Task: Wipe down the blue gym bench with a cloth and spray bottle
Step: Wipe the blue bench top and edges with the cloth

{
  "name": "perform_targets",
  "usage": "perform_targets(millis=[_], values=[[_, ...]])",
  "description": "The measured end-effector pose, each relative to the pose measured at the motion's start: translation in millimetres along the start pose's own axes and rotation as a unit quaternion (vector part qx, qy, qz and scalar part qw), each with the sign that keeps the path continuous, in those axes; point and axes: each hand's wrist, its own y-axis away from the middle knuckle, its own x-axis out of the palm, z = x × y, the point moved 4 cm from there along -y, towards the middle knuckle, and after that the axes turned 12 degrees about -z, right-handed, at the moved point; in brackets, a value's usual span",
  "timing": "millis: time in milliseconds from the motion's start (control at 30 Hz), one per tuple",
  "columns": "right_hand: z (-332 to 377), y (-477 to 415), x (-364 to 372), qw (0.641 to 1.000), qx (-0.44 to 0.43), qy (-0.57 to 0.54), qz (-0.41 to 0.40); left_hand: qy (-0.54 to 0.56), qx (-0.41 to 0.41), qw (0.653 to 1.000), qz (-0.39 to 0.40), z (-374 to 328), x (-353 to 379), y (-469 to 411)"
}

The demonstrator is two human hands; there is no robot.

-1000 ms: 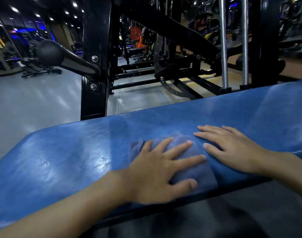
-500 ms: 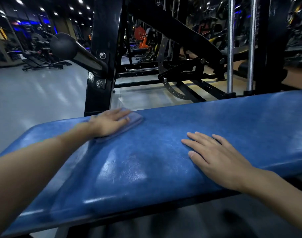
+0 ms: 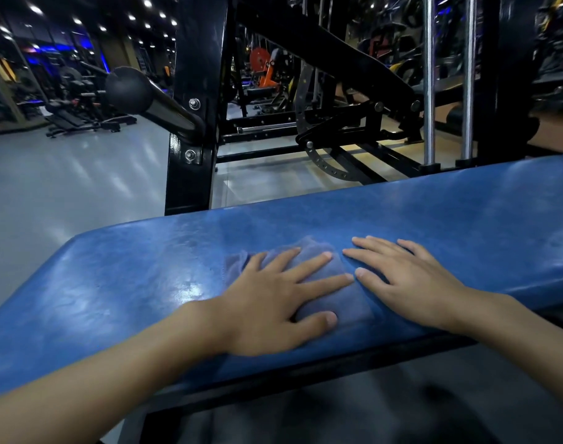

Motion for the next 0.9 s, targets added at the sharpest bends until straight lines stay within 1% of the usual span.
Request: perform_targets(millis=[100, 167, 200, 267, 333, 400, 500, 567, 667, 733, 800, 900], values=[[5, -3, -5, 0.999, 0.009, -0.012, -0.036, 0.020, 0.003, 1.000, -0.015, 7, 0, 0], [17, -7, -7, 0.996, 0.006, -0.038, -0.076, 0.026, -0.013, 1.000, -0.009, 21, 1, -6], [25, -8, -7, 0.995, 0.005, -0.058, -0.083, 0.027, -0.027, 0.999, -0.001, 30, 2, -10], [41, -9, 1, 0.995, 0.003, -0.082, -0.058, 0.028, -0.063, 0.998, 0.008, 57, 4, -17], [48, -6, 12, 0.999, -0.004, -0.049, -0.015, 0.025, -0.100, 0.995, -0.005, 96, 6, -24], [46, -5, 15, 1.000, -0.005, -0.024, 0.005, 0.024, -0.153, 0.988, -0.014, 145, 9, -28], [44, -5, 17, 1.000, -0.011, -0.003, -0.005, 0.011, -0.236, 0.971, -0.026, 214, 9, -27], [44, -6, 18, 1.000, -0.011, 0.008, -0.012, 0.004, -0.276, 0.961, -0.022, 239, 10, -24], [45, -6, 19, 1.000, -0.013, 0.019, -0.016, -0.005, -0.300, 0.954, -0.014, 224, 8, -19], [45, -7, 19, 0.999, -0.012, 0.025, -0.018, 0.005, -0.281, 0.960, -0.007, 195, 4, -11], [46, -7, 18, 1.000, -0.005, 0.021, -0.012, 0.002, -0.236, 0.972, 0.010, 158, 0, 2], [48, -7, 16, 1.000, 0.002, 0.016, -0.012, -0.014, -0.130, 0.991, 0.019, 86, -2, 28]])
